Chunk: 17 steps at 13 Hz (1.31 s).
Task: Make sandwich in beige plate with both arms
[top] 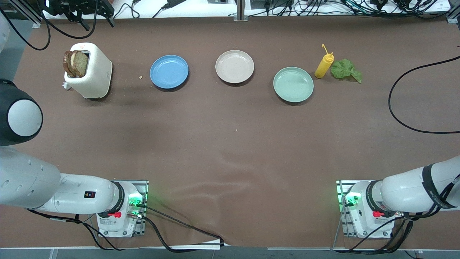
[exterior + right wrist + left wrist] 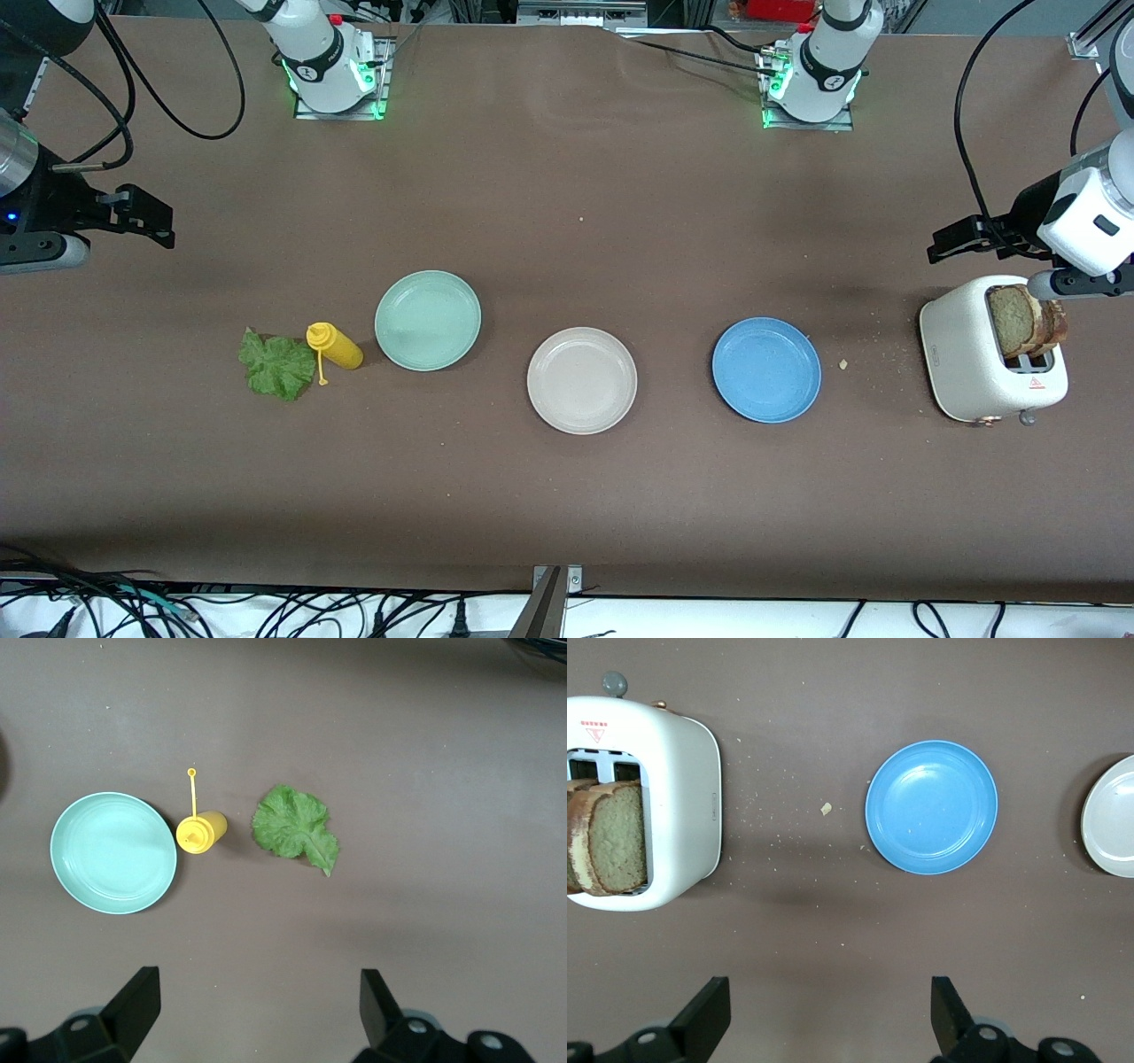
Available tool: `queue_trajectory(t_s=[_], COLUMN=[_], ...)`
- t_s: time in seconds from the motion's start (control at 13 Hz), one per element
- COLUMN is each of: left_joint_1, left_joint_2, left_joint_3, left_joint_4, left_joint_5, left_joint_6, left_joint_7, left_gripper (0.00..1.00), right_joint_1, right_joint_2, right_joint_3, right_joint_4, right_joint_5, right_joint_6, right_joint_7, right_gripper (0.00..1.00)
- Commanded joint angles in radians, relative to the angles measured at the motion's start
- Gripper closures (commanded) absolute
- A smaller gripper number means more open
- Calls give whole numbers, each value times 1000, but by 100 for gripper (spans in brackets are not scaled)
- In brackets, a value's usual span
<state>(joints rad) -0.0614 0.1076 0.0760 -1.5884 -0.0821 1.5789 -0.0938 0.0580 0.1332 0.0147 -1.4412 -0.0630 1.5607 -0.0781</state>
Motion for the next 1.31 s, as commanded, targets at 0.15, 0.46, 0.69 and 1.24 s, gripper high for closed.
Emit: queue_trajectory(t_s=[0.15,0.46,0.69,1.24], left_joint_1=[3,5,5,5], left_joint_2=[-3,-5,-5,3], left_joint_3=[10,13,15,15], left_joint_4=[-8,-5,-5,-8], left_joint_5=[-19,-18,-18,-18], left_joint_6=[7,-11,-11,-11], left_joint_7=[23,23,22,23], left_gripper=[1,1,1,1], right_joint_1=[6,5,5,6], right_joint_2=[-10,-9,-9,-10], right_joint_3=[8,7,7,8], right_joint_4=[-5,-5,-5,-5], right_joint_5=[-12,-12,-15,-12], right_joint_6=[-8,-10,-11,-16], right_joint_7=[17,15,15,15], right_gripper=[0,0,0,0])
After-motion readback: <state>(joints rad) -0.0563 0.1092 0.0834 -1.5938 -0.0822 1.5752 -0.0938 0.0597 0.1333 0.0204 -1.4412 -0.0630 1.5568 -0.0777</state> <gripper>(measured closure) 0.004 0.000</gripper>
